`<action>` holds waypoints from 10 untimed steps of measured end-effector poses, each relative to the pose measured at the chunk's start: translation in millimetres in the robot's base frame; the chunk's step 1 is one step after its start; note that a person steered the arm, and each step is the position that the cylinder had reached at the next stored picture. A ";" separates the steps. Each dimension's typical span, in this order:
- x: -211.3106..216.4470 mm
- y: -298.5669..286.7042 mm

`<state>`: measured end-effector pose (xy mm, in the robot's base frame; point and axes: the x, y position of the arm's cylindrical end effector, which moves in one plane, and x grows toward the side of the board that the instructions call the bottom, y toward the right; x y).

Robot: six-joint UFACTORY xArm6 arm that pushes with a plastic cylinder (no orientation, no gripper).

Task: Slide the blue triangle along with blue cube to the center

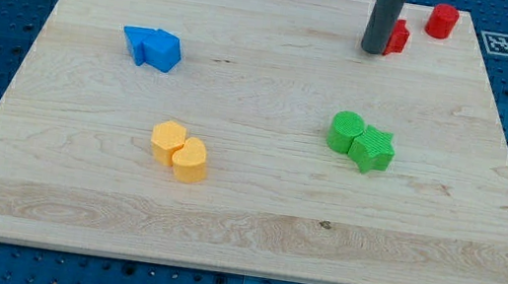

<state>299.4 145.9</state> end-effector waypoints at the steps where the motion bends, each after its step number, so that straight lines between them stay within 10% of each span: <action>1: 0.0 12.3; 3: -0.9 -14.7; 8: 22.7 -415.1; 10: 52.3 -347.9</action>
<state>351.7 -202.0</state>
